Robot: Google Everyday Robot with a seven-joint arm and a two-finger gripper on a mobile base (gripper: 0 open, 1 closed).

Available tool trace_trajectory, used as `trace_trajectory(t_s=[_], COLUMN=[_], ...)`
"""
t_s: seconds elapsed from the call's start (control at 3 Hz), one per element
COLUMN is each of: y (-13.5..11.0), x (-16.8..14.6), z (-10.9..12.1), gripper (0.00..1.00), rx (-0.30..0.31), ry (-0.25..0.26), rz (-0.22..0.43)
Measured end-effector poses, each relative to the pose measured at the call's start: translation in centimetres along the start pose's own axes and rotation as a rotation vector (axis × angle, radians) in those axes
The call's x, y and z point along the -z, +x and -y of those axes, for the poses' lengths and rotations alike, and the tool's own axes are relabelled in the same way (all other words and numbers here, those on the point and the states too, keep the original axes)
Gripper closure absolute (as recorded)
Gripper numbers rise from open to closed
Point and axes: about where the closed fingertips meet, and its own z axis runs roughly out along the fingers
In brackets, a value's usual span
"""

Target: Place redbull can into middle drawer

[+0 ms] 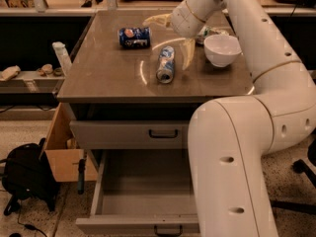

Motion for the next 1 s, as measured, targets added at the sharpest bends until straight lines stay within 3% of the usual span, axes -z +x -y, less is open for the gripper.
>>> trace_trajectory(t_s=[0.33, 1.0], y=[0.0, -0.9], x=[0.0, -2.4], z=[0.0, -0.7], gripper=[0.00, 0.00], rx=[0.000, -0.031], ry=[0.000, -0.119], rz=[0.000, 0.027])
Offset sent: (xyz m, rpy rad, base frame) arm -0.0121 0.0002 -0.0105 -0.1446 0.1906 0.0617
